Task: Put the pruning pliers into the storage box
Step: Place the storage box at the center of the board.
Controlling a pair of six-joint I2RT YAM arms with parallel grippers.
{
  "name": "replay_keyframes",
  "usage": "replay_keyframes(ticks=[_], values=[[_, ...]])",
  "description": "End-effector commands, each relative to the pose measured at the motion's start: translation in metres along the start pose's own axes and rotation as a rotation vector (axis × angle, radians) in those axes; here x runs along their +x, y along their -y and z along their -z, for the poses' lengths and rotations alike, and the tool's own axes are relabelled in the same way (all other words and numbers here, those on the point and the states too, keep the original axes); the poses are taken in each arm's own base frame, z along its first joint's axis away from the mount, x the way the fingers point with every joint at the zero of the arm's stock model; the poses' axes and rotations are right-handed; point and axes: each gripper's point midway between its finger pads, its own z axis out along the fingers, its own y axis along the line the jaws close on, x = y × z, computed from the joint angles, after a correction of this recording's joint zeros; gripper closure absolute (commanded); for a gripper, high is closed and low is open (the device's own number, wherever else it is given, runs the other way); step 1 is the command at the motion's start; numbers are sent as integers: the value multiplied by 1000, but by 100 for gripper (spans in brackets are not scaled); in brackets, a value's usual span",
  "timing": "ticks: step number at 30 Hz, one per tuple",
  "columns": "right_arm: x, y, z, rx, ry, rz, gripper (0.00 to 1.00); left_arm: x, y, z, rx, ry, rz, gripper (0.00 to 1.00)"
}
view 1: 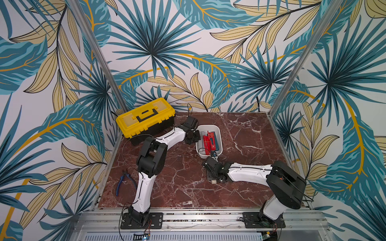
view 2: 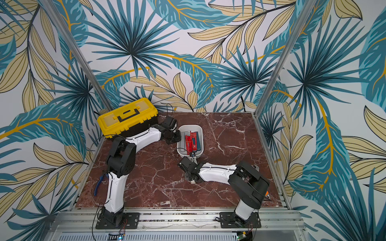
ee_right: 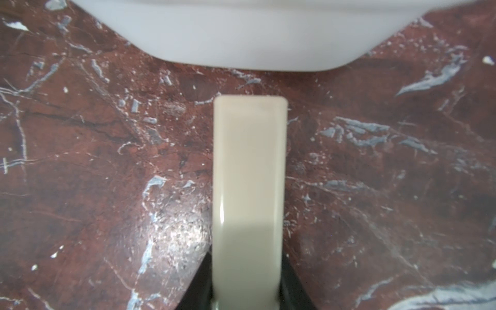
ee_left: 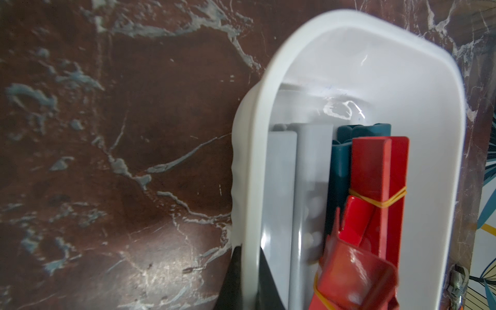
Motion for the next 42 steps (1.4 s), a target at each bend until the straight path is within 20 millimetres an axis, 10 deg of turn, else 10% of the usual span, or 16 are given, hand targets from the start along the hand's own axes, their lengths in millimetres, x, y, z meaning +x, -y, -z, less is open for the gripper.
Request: replay_keyframes(ticks=[1, 7, 19, 27, 42], values=[[9, 5, -5, 17, -26, 5, 81, -26, 42, 23, 148, 85, -26, 89], [9, 5, -3, 16, -26, 5, 100, -26, 41, 24, 146, 85, -27, 68], [5, 2, -1, 5, -15, 11, 100, -26, 41, 34, 129, 91, -39, 43], [-3, -6, 11, -40, 1, 11, 100, -23, 24, 43, 96, 94, -36, 1], [-18, -10, 40, -85, 35, 15, 100, 5, 22, 97, 240, 64, -92, 0]])
